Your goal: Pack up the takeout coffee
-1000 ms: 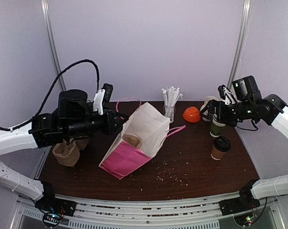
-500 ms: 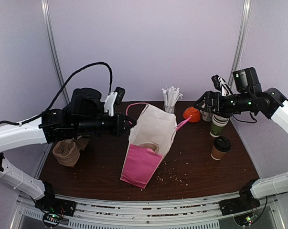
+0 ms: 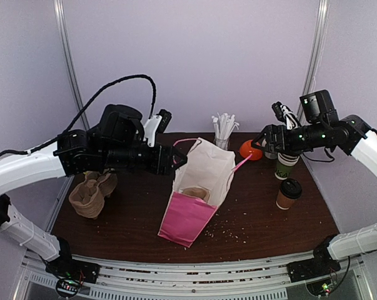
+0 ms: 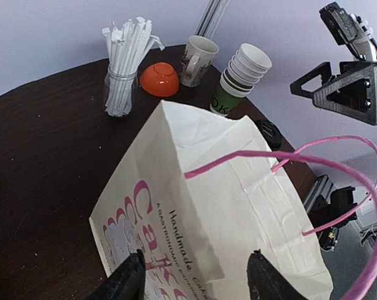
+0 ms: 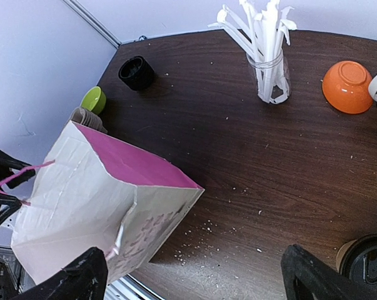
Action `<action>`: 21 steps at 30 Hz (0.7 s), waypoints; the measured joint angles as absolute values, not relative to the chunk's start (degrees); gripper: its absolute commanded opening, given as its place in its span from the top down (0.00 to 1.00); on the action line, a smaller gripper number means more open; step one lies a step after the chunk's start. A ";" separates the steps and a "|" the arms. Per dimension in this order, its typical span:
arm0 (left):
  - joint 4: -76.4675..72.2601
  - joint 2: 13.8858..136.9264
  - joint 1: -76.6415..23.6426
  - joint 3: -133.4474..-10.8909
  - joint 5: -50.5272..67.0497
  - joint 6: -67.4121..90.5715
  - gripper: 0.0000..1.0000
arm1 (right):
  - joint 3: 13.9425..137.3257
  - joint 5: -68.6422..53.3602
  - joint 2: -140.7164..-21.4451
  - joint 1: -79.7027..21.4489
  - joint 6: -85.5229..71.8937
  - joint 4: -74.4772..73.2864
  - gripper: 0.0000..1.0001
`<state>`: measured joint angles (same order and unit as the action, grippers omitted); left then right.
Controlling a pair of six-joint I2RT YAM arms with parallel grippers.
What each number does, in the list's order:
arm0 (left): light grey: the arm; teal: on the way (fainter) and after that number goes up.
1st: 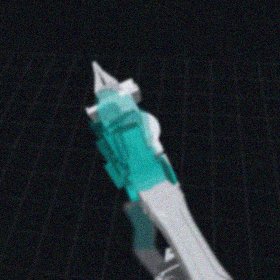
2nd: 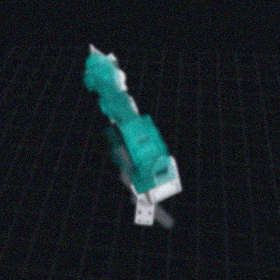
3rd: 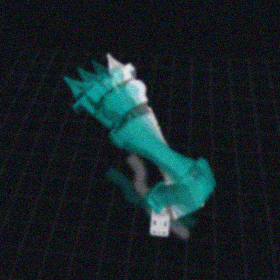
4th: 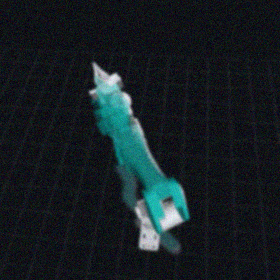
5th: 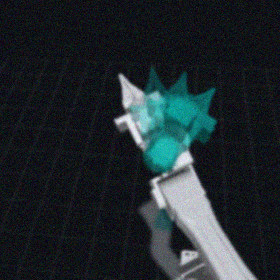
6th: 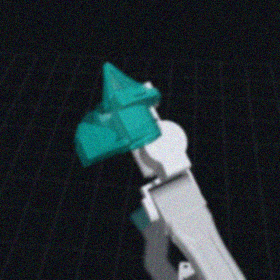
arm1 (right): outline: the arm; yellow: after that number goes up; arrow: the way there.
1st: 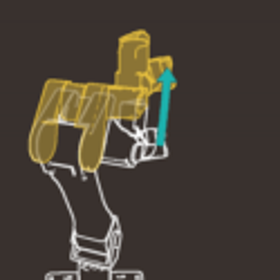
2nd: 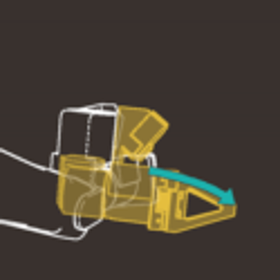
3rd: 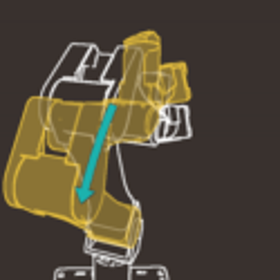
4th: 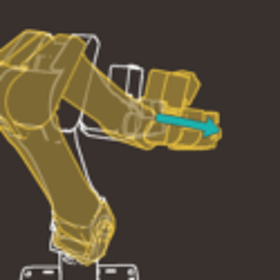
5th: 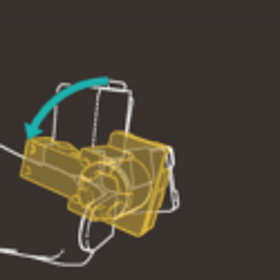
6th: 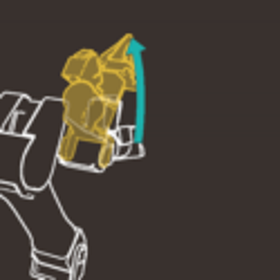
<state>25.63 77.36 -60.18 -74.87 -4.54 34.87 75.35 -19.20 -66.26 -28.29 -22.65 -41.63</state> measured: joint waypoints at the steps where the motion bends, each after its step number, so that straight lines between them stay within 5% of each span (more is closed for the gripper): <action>1: 26.33 77.60 -60.20 -75.61 -4.69 34.48 0.34 | 75.35 -18.92 -66.35 -28.29 -22.39 -42.06 0.00; 6: 30.74 78.35 -60.18 -78.61 -5.37 32.42 0.21 | 75.35 -18.46 -66.48 -28.29 -22.15 -42.85 0.00; 21: 41.82 79.48 -60.18 -81.49 -10.61 31.35 0.17 | 75.35 -18.48 -67.53 -28.29 -21.80 -42.87 0.00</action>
<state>41.82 79.48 -60.18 -81.49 -10.61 31.35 75.35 -18.48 -67.53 -28.29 -21.80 -42.87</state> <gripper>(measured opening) 0.815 0.999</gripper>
